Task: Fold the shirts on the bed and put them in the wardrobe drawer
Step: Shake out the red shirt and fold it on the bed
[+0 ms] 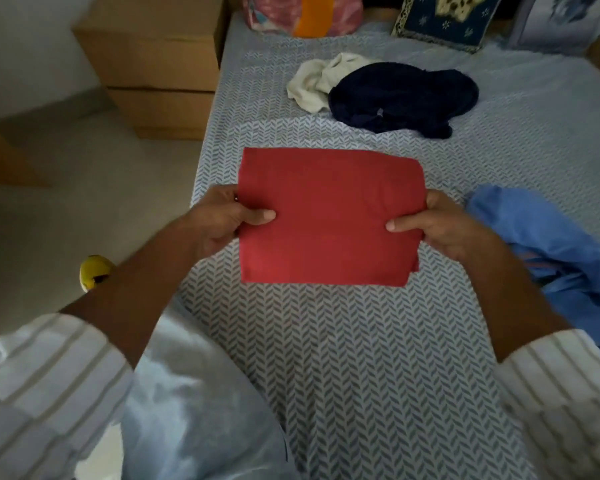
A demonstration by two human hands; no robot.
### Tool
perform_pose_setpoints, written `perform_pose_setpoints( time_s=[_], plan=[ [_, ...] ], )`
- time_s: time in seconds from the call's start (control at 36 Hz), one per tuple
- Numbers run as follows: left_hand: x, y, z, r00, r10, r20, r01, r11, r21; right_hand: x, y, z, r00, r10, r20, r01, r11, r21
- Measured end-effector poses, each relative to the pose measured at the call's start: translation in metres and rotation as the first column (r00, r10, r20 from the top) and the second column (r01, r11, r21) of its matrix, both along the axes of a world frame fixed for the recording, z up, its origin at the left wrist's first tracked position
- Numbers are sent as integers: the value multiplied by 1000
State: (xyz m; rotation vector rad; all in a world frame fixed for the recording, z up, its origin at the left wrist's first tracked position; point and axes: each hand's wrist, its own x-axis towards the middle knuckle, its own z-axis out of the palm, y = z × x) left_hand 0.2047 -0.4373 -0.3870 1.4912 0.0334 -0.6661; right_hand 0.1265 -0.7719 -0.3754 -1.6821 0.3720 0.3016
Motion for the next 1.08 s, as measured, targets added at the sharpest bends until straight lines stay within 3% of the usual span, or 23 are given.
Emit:
perform_pose_setpoints(
  time_s=[0.17,0.31,0.39,0.47,0.56,0.58,0.64,0.69,0.78,0.92,1.08],
  plan=[
    [50,17,21,985,20,171,-43,990,132,42,21,17,984,-94,151,113,986,-120],
    [41,31,-12,947,-43,317,-47,961,271,26,41,-14,956,-155,250,210,954,-213],
    [17,45,-57,920,-163,357,17,926,378,-5,47,-64,979,-110,170,152,954,-258],
    [-14,55,-96,899,-341,273,107,777,621,-36,52,-110,996,-85,-17,74,940,-334],
    [-35,68,-134,838,-459,294,158,721,675,-55,58,-134,993,-78,-93,34,912,-408],
    [-37,74,-145,786,-527,324,191,706,682,-59,62,-131,993,-18,-117,-30,916,-399],
    [-38,83,-167,658,-626,419,197,680,706,-65,63,-133,991,133,-16,-122,852,-508],
    [-42,82,-155,477,-740,474,194,615,764,-74,65,-131,974,223,49,-169,849,-501],
    [-51,87,-138,365,-824,434,162,515,842,-87,58,-141,921,373,110,-226,744,-628],
    [-77,91,-125,269,-876,400,170,452,876,-123,57,-154,833,477,280,-102,631,-769],
    [-88,98,-127,292,-881,371,178,432,884,-156,54,-163,826,530,194,-157,546,-823]
  ],
)
